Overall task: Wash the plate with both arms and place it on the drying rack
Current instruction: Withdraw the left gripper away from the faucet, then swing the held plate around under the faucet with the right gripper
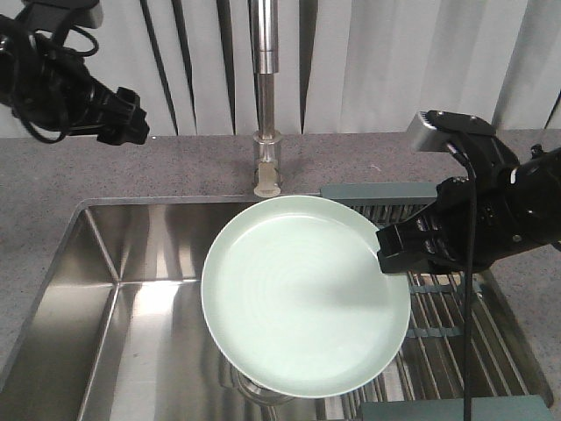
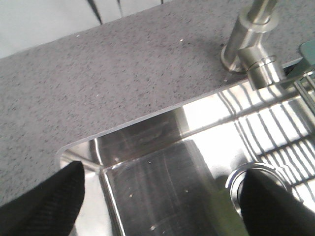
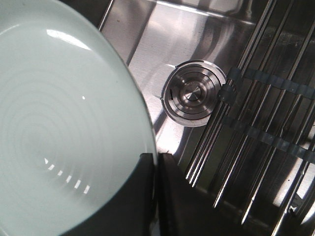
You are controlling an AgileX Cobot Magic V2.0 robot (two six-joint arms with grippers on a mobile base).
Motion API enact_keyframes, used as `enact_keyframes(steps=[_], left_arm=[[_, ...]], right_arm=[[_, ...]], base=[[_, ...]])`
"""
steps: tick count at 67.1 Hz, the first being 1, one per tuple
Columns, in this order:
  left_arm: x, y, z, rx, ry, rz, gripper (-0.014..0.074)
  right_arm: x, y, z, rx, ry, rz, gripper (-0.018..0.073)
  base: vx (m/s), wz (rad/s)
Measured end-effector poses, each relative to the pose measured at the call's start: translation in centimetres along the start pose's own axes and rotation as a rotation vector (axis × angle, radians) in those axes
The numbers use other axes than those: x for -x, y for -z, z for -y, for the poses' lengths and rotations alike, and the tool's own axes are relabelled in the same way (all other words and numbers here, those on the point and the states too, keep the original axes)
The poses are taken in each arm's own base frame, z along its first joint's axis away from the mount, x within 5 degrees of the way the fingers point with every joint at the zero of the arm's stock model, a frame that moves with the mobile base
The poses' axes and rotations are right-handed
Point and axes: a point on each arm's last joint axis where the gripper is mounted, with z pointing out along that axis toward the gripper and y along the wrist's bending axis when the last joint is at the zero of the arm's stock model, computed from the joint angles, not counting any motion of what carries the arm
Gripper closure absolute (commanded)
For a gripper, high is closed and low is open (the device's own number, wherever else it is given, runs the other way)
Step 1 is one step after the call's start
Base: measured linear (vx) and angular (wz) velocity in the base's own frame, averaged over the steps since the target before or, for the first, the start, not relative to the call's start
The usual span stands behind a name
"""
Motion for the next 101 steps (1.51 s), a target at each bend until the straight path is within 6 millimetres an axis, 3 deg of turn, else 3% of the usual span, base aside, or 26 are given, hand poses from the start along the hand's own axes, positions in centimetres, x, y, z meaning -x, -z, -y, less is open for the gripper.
enact_keyframes(steps=[35, 66, 101], left_arm=[[-10.3, 6.0, -1.5, 0.1, 0.169, 0.1, 0.0012], [-18.7, 8.4, -0.1, 0.121, 0.232, 0.139, 0.0081], [-25.3, 11.1, 1.3, 0.159, 0.284, 0.215, 0.0081]], right_arm=[[0.0, 0.0, 0.0, 0.0, 0.0, 0.0, 0.0561], [0.0, 0.0, 0.0, 0.0, 0.0, 0.0, 0.0561], [0.0, 0.0, 0.0, 0.0, 0.0, 0.0, 0.0561]], base=[[0.0, 0.0], [0.0, 0.0], [0.0, 0.0]])
